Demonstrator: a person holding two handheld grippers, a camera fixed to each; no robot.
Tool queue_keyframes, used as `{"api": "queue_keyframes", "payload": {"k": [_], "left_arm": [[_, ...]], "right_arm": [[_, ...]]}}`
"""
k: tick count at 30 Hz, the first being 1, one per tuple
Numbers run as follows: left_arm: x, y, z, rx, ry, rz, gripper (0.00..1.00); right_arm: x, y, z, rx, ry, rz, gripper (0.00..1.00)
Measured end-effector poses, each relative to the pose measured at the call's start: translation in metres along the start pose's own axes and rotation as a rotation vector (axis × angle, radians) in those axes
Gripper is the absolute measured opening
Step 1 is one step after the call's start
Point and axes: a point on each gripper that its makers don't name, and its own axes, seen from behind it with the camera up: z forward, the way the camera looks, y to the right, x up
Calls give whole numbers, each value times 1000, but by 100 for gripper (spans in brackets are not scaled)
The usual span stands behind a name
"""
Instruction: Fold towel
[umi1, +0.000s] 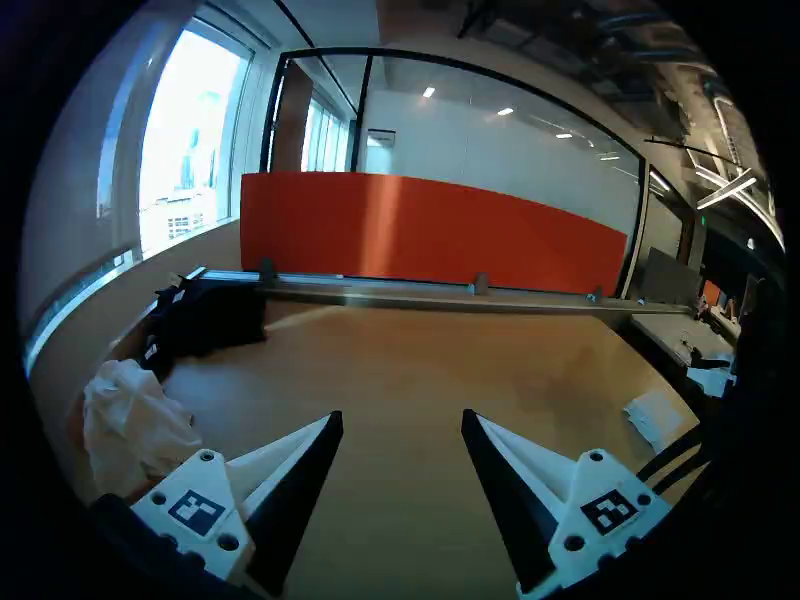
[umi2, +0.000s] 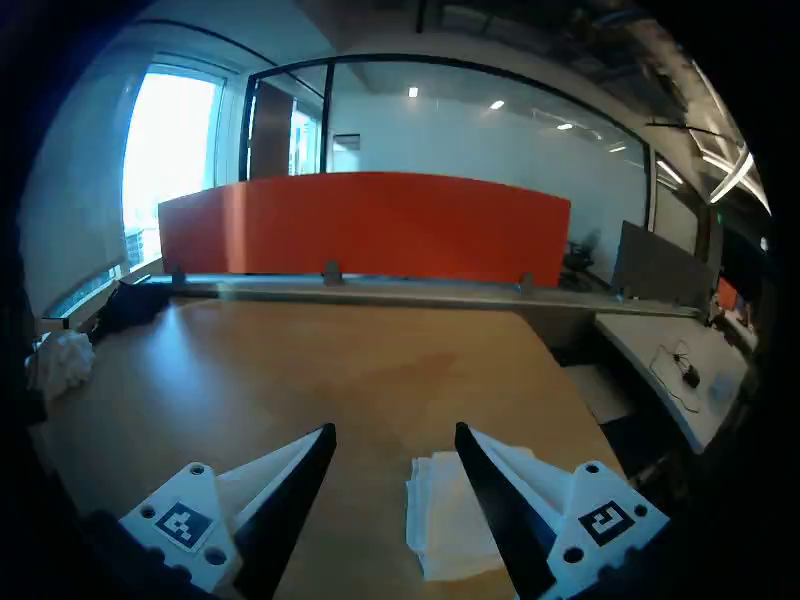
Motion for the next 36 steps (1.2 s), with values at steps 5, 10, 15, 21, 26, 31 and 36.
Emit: {"api": "queue_keyframes", "payload": {"k": [5, 10, 15, 21, 26, 31, 36], "left_arm": [[17, -12, 0, 30, 66, 28, 88], [27, -19, 2, 43, 102, 37, 88], [34, -23, 5, 53, 127, 44, 88], [41, -23, 5, 50, 160, 55, 88], [46, -25, 3, 60, 187, 52, 88], [53, -31, 1, 76, 210, 40, 88], [59, -37, 1, 83, 233, 31, 88]], "right_arm": [[26, -8, -4, -10, 81, 4, 92], [47, -19, -8, -2, 142, 3, 94], [65, -23, -6, -18, 191, 2, 94], [79, -31, -4, -16, 229, 10, 94], [90, -40, -3, -5, 255, 36, 95], [96, -54, -1, 12, 269, 48, 95], [101, -69, 1, 19, 279, 50, 95]]}}
